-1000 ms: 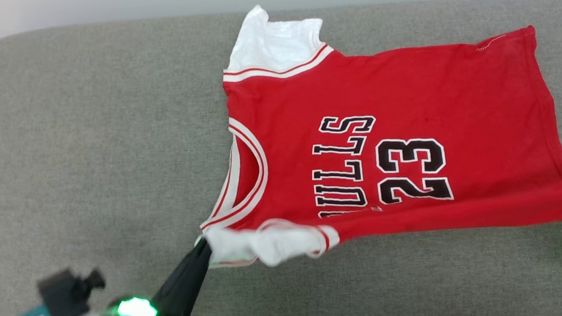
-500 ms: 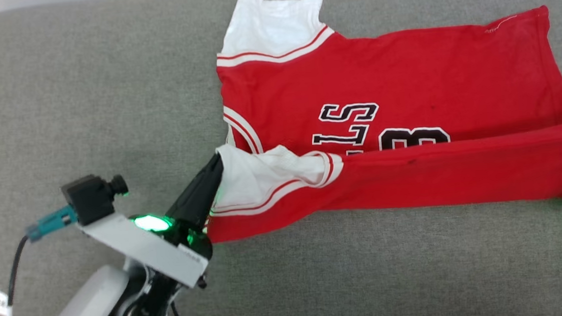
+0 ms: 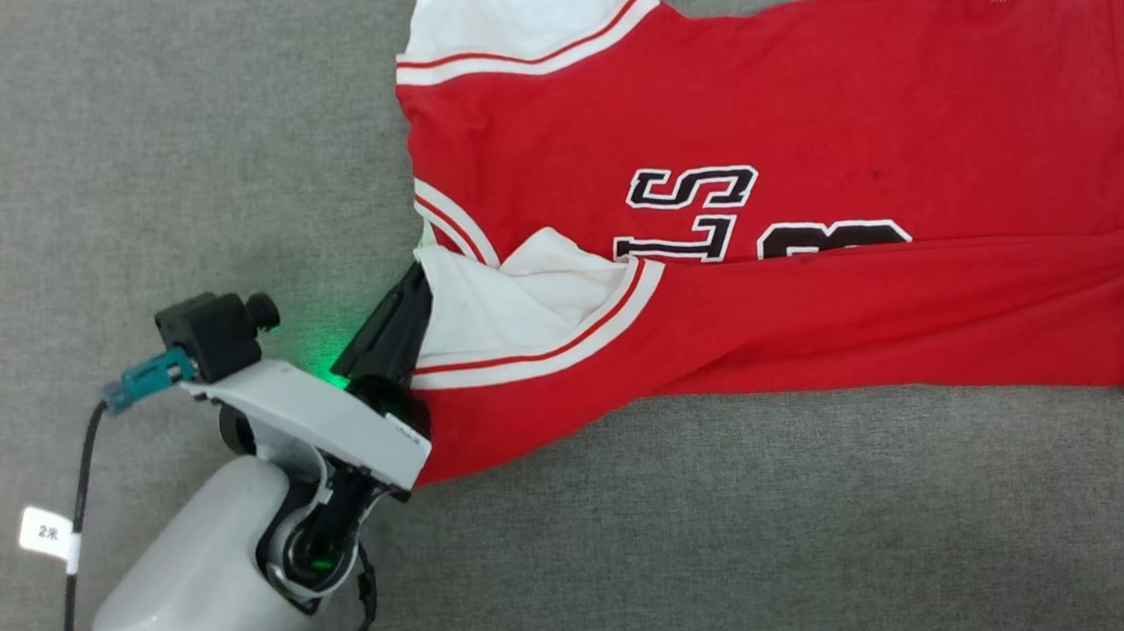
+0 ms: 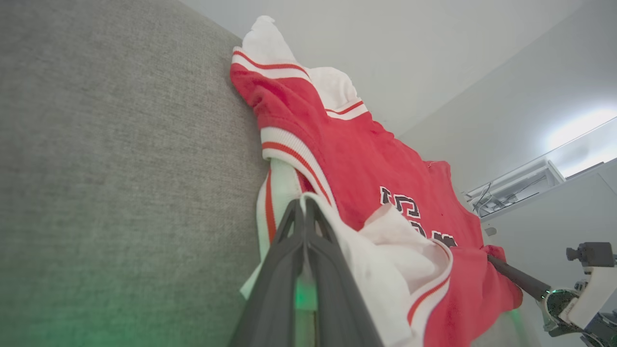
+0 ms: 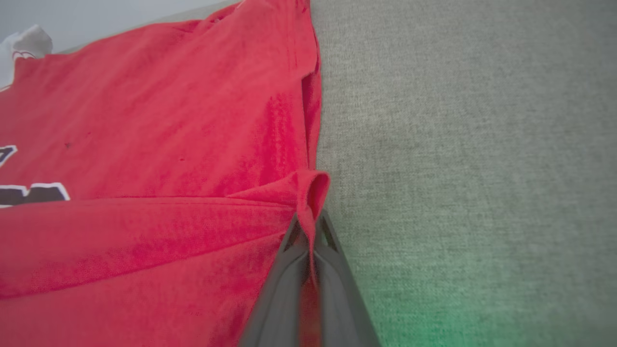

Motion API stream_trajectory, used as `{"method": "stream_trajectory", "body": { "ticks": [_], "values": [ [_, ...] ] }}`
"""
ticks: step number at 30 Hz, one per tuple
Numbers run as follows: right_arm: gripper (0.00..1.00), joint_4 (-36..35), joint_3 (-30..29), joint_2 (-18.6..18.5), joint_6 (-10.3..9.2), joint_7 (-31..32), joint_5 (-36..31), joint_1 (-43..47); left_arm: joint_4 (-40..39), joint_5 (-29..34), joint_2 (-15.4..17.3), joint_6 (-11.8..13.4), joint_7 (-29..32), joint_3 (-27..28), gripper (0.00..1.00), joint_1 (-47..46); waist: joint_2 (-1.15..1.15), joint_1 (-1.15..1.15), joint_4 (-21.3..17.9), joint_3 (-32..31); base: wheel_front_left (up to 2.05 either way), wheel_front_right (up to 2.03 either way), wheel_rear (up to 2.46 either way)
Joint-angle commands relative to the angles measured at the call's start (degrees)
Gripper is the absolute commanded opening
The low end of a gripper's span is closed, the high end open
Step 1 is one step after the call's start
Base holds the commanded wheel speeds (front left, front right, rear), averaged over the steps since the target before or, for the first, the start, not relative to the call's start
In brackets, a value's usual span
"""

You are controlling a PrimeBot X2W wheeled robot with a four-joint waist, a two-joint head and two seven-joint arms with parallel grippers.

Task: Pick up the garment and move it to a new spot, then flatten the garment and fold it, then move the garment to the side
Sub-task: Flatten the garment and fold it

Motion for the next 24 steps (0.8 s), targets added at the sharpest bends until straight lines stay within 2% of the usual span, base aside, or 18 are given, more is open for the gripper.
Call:
{"method": "stream_trajectory", "body": {
  "ticks": [1,4,5,6,7,8,9,10,15,18,24],
  "values": [
    [0.0,1.18,0.81,-0.38,-0.07,-0.84,-0.19,-1.26,3.36,0.46,0.02,0.04,0.11,-1.15,0.0,0.44,0.0,0.0,-0.29,0.75,0.0,0.0,0.0],
    [0.0,3.15,2.82,-0.55,-0.08,-1.97,0.36,-2.21,5.14,0.24,-0.41,0.07,-0.19,-2.24,0.0,-0.18,0.0,0.0,-0.34,0.6,0.0,0.0,0.0],
    [0.0,3.66,3.36,-0.58,-0.08,-2.41,0.46,-2.49,5.42,0.12,-0.27,0.06,-0.31,-2.5,0.05,-0.28,0.0,0.0,-0.33,0.34,0.0,0.0,0.0],
    [0.0,4.05,3.98,-0.64,-0.08,-2.82,0.61,-2.73,5.73,0.16,-0.03,0.06,-0.41,-2.86,0.29,-0.41,0.0,0.0,-0.33,0.0,0.0,0.0,0.0],
    [0.0,4.43,4.59,-0.76,-0.07,-3.31,0.84,-2.81,5.99,0.27,0.26,0.11,-0.5,-3.08,0.72,-0.56,0.0,0.0,-0.3,-0.45,0.0,0.0,0.0],
    [0.26,4.76,5.05,-0.92,-0.07,-3.77,0.87,-2.75,6.08,0.2,0.69,0.11,-0.6,-3.16,1.0,-0.71,0.0,0.0,-0.27,-0.88,0.0,0.0,0.0],
    [0.43,5.05,5.51,-0.98,-0.07,-4.21,1.03,-2.74,6.01,-0.19,1.07,0.13,-0.6,-3.32,1.0,-0.8,0.0,0.0,-0.28,-1.41,0.0,0.0,0.0],
    [0.99,5.23,5.77,-1.09,-0.07,-4.6,1.12,-2.6,5.51,-0.1,1.46,0.16,-0.6,-3.78,1.0,-0.87,0.0,0.0,-0.17,-2.01,0.0,0.0,0.0],
    [1.0,5.12,6.15,-1.75,-0.07,-6.07,1.96,-1.7,3.6,1.12,5.15,0.09,-0.12,-4.76,1.0,-3.49,0.0,0.0,0.29,-5.26,0.0,0.0,0.0],
    [1.0,4.04,5.6,-2.03,-0.07,-6.92,2.03,-1.46,3.61,3.37,8.12,0.65,2.97,-6.1,1.0,-5.5,0.0,0.0,0.58,-7.21,0.0,0.0,0.0],
    [1.0,0.76,4.31,-1.57,-0.07,-6.73,1.06,-1.26,-3.02,6.07,13.63,7.1,15.14,-8.61,1.0,-10.72,0.0,0.0,1.37,-9.95,0.0,0.0,0.0]
  ]
}}
